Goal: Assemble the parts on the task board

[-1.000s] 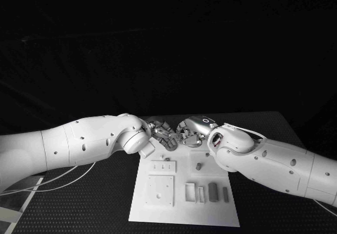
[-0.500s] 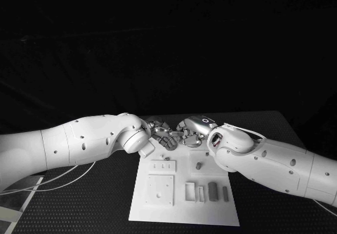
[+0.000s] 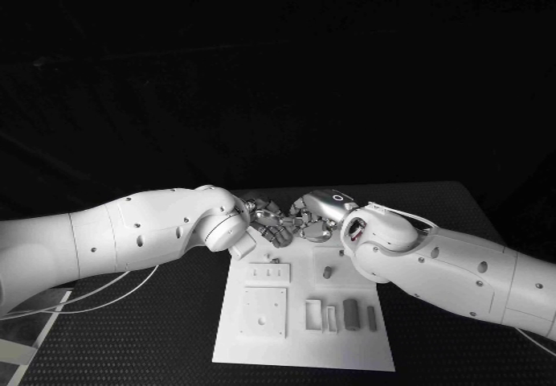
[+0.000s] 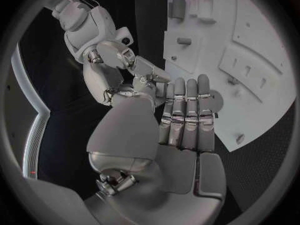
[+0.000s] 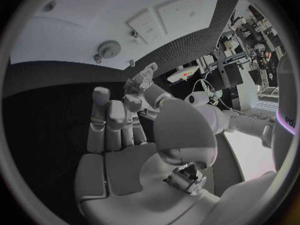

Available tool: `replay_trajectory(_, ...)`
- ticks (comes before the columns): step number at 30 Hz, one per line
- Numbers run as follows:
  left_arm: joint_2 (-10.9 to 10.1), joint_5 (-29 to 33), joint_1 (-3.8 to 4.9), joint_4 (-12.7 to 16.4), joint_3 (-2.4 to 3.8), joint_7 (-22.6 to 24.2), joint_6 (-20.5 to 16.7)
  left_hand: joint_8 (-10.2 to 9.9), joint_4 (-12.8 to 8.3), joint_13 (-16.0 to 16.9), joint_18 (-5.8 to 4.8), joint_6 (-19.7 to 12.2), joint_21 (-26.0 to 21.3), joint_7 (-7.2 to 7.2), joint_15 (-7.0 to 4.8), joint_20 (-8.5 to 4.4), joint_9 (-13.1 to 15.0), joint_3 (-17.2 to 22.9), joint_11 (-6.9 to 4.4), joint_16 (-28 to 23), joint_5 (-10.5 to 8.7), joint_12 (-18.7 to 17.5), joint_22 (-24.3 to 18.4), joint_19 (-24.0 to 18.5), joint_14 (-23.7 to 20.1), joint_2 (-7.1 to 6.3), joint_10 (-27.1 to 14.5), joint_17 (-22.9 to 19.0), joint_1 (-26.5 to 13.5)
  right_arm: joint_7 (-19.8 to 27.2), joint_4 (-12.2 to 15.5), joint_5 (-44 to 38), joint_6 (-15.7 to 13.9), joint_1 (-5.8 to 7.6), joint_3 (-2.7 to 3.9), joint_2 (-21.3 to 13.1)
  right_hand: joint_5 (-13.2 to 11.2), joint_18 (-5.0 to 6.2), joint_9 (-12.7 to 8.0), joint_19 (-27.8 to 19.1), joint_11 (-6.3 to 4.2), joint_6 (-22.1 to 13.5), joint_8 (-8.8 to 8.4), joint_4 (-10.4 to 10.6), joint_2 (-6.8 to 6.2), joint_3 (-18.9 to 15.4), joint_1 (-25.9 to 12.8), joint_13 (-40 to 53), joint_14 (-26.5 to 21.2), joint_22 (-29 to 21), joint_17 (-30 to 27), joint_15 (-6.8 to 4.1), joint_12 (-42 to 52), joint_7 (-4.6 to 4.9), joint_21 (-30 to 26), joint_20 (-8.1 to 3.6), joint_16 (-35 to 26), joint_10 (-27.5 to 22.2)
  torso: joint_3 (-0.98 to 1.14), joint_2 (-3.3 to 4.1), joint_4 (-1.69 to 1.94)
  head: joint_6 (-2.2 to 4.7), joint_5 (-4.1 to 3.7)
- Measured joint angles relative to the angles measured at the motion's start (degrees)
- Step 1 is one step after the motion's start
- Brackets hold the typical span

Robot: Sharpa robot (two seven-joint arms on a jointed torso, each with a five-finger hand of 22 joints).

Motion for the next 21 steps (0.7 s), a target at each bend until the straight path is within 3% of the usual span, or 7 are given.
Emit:
replay_trajectory(15, 0.0, 0.1, 0.00, 0.1, 0.00, 0.0, -0.2, -0.1, -0.4, 0.4, -0.38, 0.3, -0.5, -0.31, -0.23, 0.00, 0.4, -0.1, -0.33, -0.2, 0.89, 0.0, 0.5, 0.0, 0.2, 2.38, 0.3, 0.4, 5.0, -0.5, 0.0, 0.0, 0.0, -0.06, -0.02, 0.1, 0.0, 0.00, 0.0, 0.0, 0.00, 0.0, 0.30, 0.0, -0.15, 0.0, 0.1, 0.0, 0.0, 0.0, 0.0, 0.00, 0.0, 0.00, 0.0, 0.02, 0.0, 0.0, 0.01, -0.02, 0.00, -0.22, 0.10)
replay_trajectory(21, 0.0, 0.5, 0.00, 0.1, 0.00, 0.2, -0.4, -0.1, -0.6, 0.7, -0.80, 0.8, -0.7, -0.83, -0.45, -0.36, 0.5, 2.3, -0.65, -0.2, -0.08, 0.0, 0.8, 0.4, 1.1, 2.55, 1.1, 0.7, 7.7, -0.5, -0.2, 0.0, 0.1, -0.05, 0.01, 0.2, 0.0, 0.00, 0.2, 0.2, 0.01, 0.0, 0.32, 0.0, -0.24, 0.0, 0.1, 0.0, 0.2, 0.0, 0.0, -0.14, 0.0, -0.02, 0.0, -0.13, 0.0, 0.0, -0.01, -0.02, 0.00, -0.27, 0.02)
